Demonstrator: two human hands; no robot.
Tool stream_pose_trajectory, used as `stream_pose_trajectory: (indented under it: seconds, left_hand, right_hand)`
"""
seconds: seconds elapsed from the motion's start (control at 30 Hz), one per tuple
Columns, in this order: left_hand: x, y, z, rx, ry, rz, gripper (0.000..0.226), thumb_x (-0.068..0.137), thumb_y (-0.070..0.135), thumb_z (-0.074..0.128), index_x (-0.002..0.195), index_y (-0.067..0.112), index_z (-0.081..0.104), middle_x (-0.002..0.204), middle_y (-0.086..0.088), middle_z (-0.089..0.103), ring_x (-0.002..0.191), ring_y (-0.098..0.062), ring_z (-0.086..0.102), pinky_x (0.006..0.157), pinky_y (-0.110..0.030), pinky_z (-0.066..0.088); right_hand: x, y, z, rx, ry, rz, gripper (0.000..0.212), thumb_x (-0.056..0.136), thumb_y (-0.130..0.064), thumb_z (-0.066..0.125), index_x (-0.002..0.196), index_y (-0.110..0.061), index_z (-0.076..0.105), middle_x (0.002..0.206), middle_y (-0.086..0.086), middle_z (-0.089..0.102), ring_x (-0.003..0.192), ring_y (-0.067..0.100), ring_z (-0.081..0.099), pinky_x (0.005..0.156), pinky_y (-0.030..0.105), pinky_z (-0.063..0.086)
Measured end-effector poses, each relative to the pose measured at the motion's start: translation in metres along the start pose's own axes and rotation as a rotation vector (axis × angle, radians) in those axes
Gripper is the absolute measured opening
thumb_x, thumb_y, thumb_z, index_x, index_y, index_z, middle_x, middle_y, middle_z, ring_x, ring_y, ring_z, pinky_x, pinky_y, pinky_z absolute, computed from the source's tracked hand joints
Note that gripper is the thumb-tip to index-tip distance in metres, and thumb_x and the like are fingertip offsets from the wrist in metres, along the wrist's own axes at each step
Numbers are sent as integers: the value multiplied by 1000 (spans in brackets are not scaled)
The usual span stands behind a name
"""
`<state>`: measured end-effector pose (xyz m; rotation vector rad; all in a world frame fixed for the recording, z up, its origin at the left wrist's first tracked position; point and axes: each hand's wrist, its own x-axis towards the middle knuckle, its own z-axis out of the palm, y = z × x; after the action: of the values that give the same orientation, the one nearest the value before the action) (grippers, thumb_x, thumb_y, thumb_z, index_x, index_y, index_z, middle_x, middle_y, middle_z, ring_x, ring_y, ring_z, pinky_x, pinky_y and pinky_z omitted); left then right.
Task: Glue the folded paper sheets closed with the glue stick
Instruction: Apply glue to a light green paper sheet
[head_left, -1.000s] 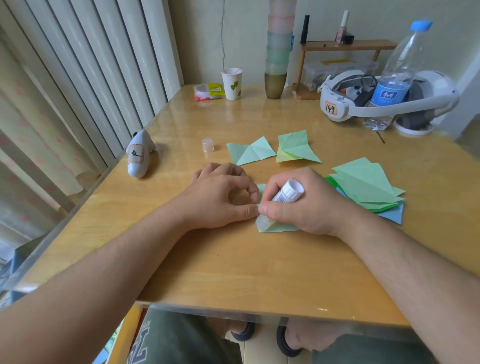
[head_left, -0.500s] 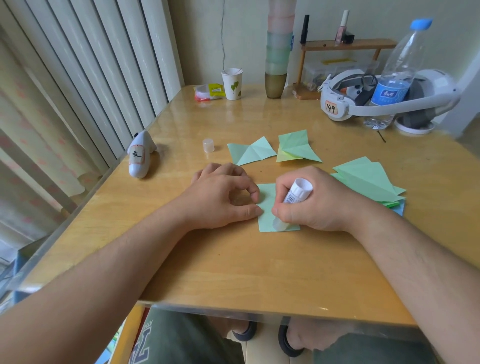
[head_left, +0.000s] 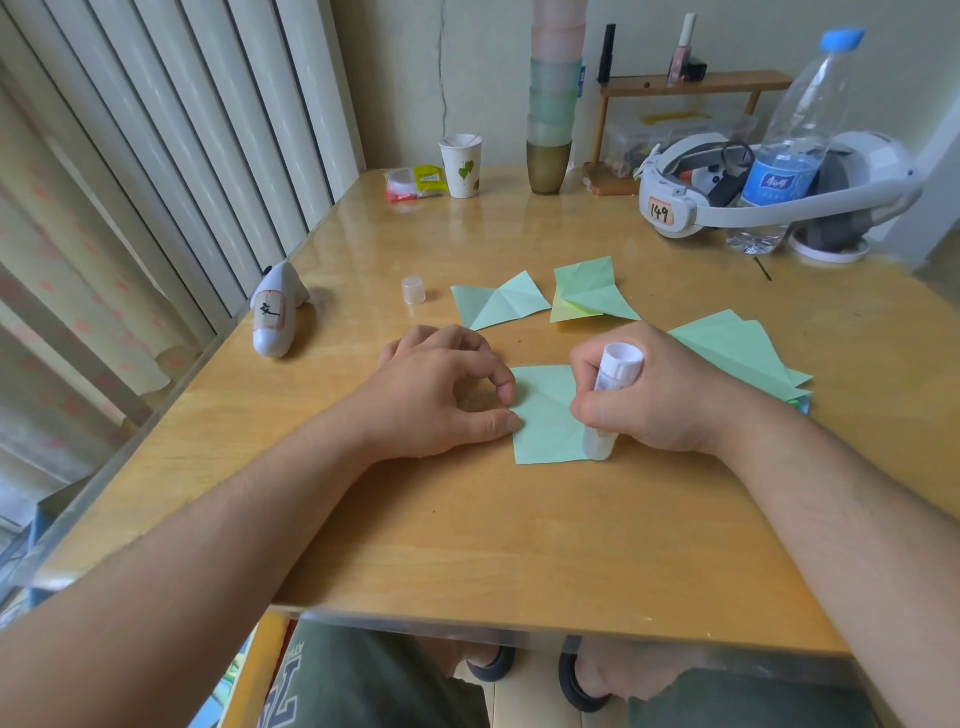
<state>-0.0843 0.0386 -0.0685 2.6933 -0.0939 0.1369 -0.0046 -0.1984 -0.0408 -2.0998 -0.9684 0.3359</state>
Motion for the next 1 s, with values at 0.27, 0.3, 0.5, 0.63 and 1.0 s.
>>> stream_pose_trajectory:
  seconds: [0.27,0.3,0.5,0.63,1.0]
  left_hand:
    - [1,-1,-1,-7,23,-15,44,75,70,75,102,45,51,112,24,51,120,-14,38,112,-47,32]
    - [1,-1,-1,-12,27,-25,49,72,72,74,100,44,46,108,22,52,115,-14,40,109,-46,34]
    - [3,-3,-1,-110,85,-92,50,62,73,63,95,43,41,108,18,53,105,-14,44,104,-44,41]
    - [1,-3,2,-56,72,-99,61,58,80,60,102,44,39,112,16,48,109,-17,39,104,-39,38]
    - [3,-2,4,-4,65,-103,68,64,74,75,110,40,39,119,12,44,111,-18,35,102,-36,35]
  right_hand:
    - [7,0,-6,385,213,-63,29,63,-19,68,56,-1,47,58,18,40,62,23,36,56,30,28]
    - [10,-2,-5,334,240,-45,26,69,-19,68,59,-2,50,58,11,45,62,19,39,57,29,30]
    - [32,-32,-3,-155,250,40,19,80,-31,75,75,-16,65,71,-1,65,60,8,46,52,24,37]
    - [46,-45,10,-191,249,56,23,78,-33,74,78,-13,64,75,3,66,61,9,46,52,24,38]
    - [54,-33,33,-154,192,131,25,76,-25,70,78,-4,56,63,-2,48,59,13,38,54,31,33]
